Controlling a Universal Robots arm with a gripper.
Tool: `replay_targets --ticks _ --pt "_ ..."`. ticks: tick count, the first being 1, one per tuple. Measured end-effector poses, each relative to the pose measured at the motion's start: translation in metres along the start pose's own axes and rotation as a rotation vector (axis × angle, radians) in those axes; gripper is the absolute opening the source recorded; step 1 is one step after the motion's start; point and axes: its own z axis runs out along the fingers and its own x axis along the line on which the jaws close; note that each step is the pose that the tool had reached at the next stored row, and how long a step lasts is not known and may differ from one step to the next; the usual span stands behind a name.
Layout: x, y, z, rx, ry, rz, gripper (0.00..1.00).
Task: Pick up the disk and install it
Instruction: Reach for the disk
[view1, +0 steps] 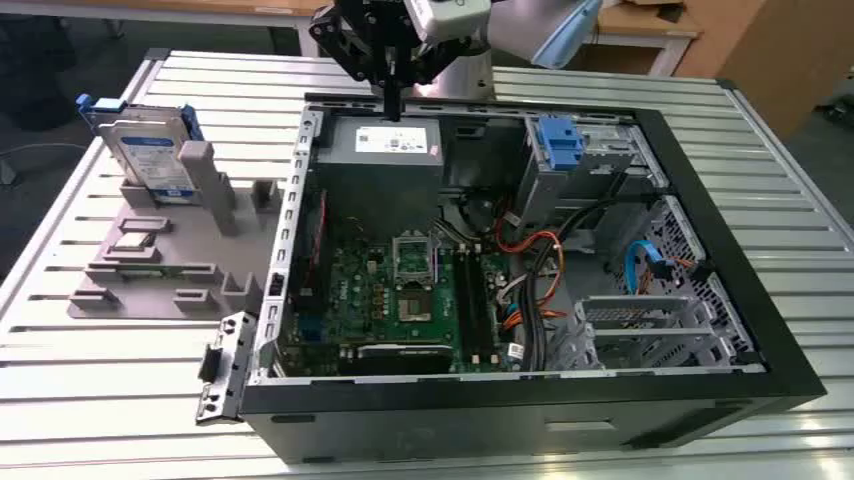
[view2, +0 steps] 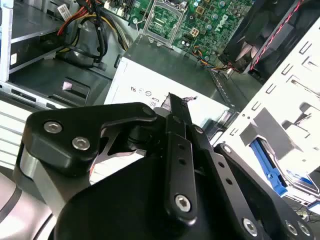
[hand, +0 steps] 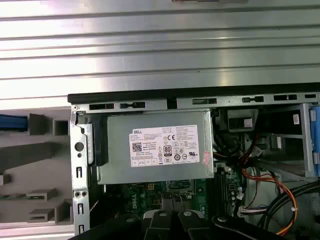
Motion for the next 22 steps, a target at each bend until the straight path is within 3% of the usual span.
replay_targets --ticks 12,22 --pt "0.0006 0.0000 0.0000 0.0001 0.0000 0.000 0.11" --pt "0.0105 -0.0007 -0.0002 -0.0001 -0.0003 0.000 0.11"
